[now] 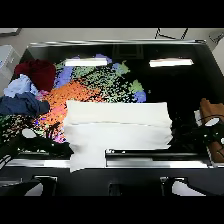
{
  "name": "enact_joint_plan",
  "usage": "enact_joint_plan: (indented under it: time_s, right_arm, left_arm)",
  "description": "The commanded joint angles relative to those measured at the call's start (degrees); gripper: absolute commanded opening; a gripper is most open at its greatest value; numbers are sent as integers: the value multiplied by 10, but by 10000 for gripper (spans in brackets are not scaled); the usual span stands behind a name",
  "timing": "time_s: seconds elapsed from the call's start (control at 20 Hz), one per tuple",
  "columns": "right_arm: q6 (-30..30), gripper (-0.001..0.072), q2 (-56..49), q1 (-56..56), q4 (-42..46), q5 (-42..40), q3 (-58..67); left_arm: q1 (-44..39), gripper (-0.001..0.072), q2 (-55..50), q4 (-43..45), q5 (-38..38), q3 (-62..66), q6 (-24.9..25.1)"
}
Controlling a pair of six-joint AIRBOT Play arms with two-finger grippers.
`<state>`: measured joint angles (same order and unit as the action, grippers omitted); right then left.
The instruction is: Fold the clothes and pants, and hang the long-sleeved shirts on hangers.
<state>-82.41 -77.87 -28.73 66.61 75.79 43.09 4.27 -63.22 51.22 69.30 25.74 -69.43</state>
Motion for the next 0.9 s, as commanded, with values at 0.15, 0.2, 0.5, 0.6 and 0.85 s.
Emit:
enact_joint_plan:
  time_s: [0.15,0.2,0.5,0.6,0.85]
  right_arm:
    - [-19,41,-1,29,-61,11,164]
    - [-32,41,-8,54,-59,-17,192]
    - [-108,43,-144,129,-60,-81,330]
    - [-125,43,-176,129,-58,-84,349]
    - [-149,44,-204,129,-34,-95,350]
  left_arm:
    - [43,23,0,19,-2,191,-32]
    - [35,23,-23,19,-17,225,-33]
    - [15,24,-218,17,-42,432,-70]
    - [11,24,-274,17,-42,487,-87]
    - [-12,25,-366,17,-42,538,-104]
